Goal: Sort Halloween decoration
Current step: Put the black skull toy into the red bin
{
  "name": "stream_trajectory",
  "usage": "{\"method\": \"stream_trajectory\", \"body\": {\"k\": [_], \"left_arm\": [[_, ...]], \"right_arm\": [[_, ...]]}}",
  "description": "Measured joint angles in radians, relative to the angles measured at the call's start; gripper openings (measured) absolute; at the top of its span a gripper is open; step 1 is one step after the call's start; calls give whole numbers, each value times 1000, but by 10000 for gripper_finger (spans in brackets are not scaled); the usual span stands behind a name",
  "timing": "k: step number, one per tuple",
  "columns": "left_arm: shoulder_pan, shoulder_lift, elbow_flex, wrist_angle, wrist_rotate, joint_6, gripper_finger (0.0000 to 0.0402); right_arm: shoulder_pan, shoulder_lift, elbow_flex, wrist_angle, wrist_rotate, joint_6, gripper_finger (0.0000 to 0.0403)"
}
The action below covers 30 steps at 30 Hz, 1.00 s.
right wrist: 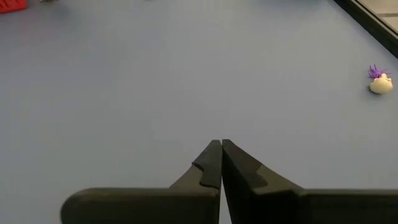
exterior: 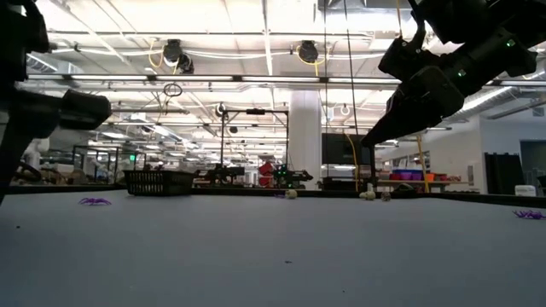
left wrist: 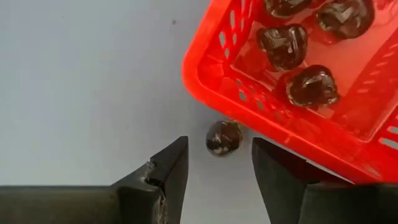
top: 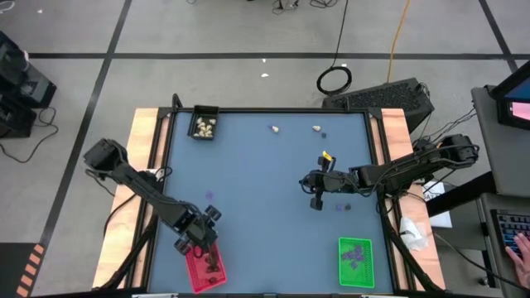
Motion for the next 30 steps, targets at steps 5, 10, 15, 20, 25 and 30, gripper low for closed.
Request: {"method": "stream_trajectory", "body": {"k": [5, 10, 15, 20, 25, 30], "left_arm": [[0, 27, 0, 28, 1, 0, 173], [0, 47, 4, 37, 1, 1, 157], [-1, 50, 4, 38, 4, 1, 104], [0, 51, 3, 37, 3, 1, 50], [0, 49, 3, 35, 3, 1, 49], [2, 19, 25, -42, -47, 5, 49]], "right_arm": [[0, 0, 0, 0, 0, 0, 0], [0, 0, 0, -1, 0, 0, 0], [0, 0, 0, -1, 0, 0, 0], [0, 0, 0, -1, 0, 0, 0], [0, 0, 0, 0, 0, 0, 0], [0, 0, 0, -1, 0, 0, 0]]}}
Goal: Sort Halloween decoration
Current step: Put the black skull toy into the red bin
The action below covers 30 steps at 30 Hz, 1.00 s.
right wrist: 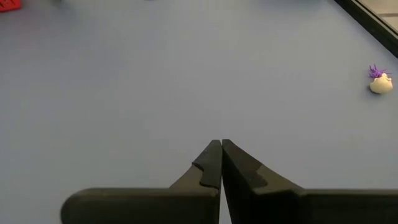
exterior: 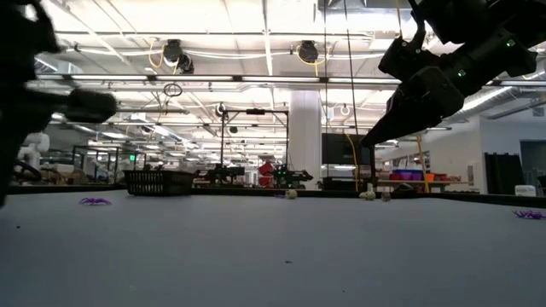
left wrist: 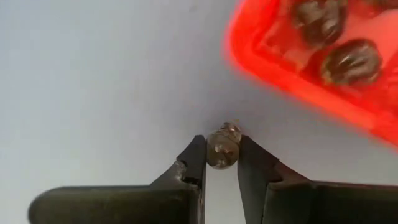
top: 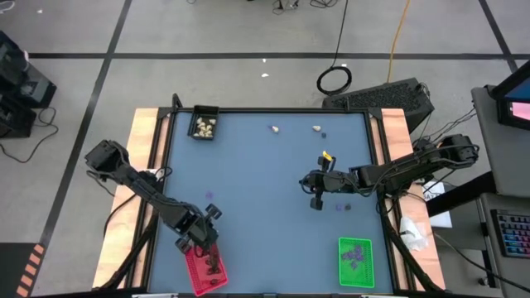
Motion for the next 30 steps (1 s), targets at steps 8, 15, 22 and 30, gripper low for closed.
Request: {"method": "stream_trajectory", "body": {"k": [8, 15, 22, 30], "left_arm": [[13, -92, 90, -157, -58, -9, 49], [-13, -145, 260, -241, -52, -112, 49], [-93, -112, 310, -157, 60, -344, 49], [-144, 7, 255, -132, 119, -649, 49]], "right_arm": [[0, 0, 0, 0, 1, 0, 0], [0, 0, 0, -1, 2, 0, 0], [0, 0, 0, -1, 2, -3, 0], [0, 0, 0, -4, 3, 0, 0]]}}
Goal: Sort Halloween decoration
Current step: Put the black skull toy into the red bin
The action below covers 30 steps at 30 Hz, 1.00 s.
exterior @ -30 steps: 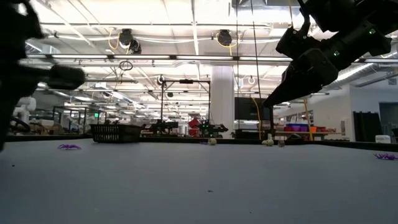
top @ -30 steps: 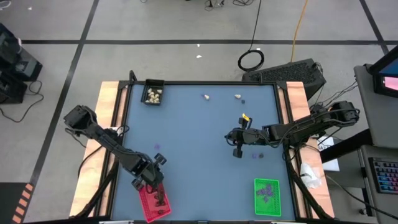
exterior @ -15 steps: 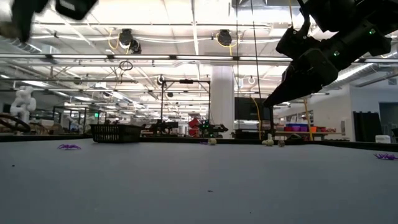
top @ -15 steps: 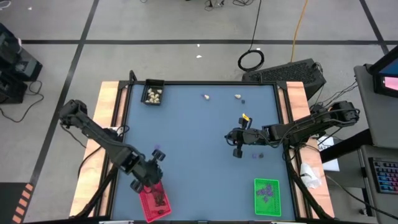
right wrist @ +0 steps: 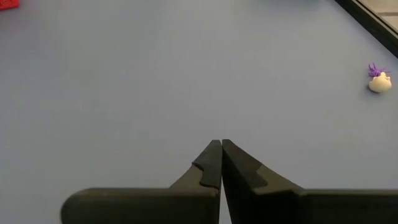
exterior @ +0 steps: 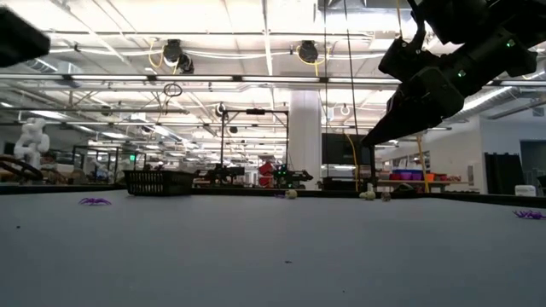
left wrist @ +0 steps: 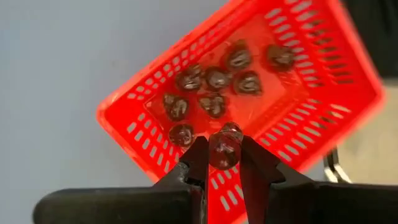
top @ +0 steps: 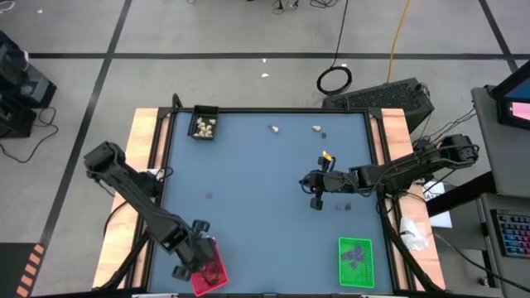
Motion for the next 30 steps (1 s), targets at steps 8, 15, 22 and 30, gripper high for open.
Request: {"method": "stream_trajectory", "body": {"k": [8, 15, 22, 30], "left_arm": [[15, 44, 0, -44, -6, -209, 49], [39, 44, 0, -184, -56, -292, 49], [43, 44, 0, -185, -72, -186, 49], [52, 44, 1, -161, 16, -307, 49]], "right_arm": [[0, 0, 0, 0, 0, 0, 0], [0, 0, 0, 0, 0, 1, 0], [0, 0, 0, 0, 0, 1, 0], [0, 0, 0, 0, 0, 4, 0]]}}
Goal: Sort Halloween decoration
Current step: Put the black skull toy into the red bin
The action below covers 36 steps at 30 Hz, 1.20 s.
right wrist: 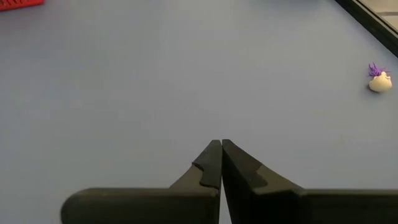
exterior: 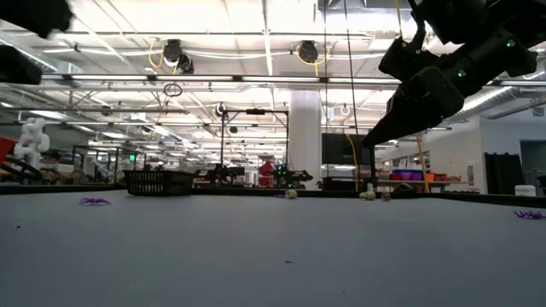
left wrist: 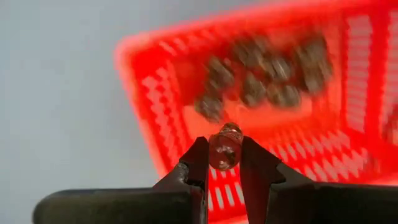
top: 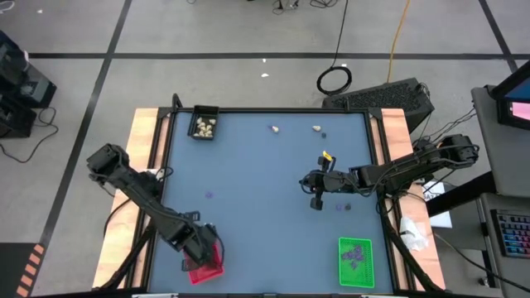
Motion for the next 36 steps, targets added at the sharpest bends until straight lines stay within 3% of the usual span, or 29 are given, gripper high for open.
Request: {"method": "stream_trajectory", "body": {"k": [5, 14, 23, 28, 36], "left_arm": [[17, 0, 0, 45, -90, -76, 49], [53, 49, 1, 94, -153, -108, 49], [47, 67, 1, 143, -272, 129, 49], [45, 67, 1, 122, -229, 222, 49], [31, 62, 1, 60, -120, 218, 59]], "right_arm": [[0, 0, 0, 0, 0, 0, 0], [0, 0, 0, -3, -2, 1, 0], [0, 0, 0, -7, -2, 1, 0], [0, 0, 0, -7, -2, 1, 0], [0, 0, 0, -4, -2, 1, 0]]}}
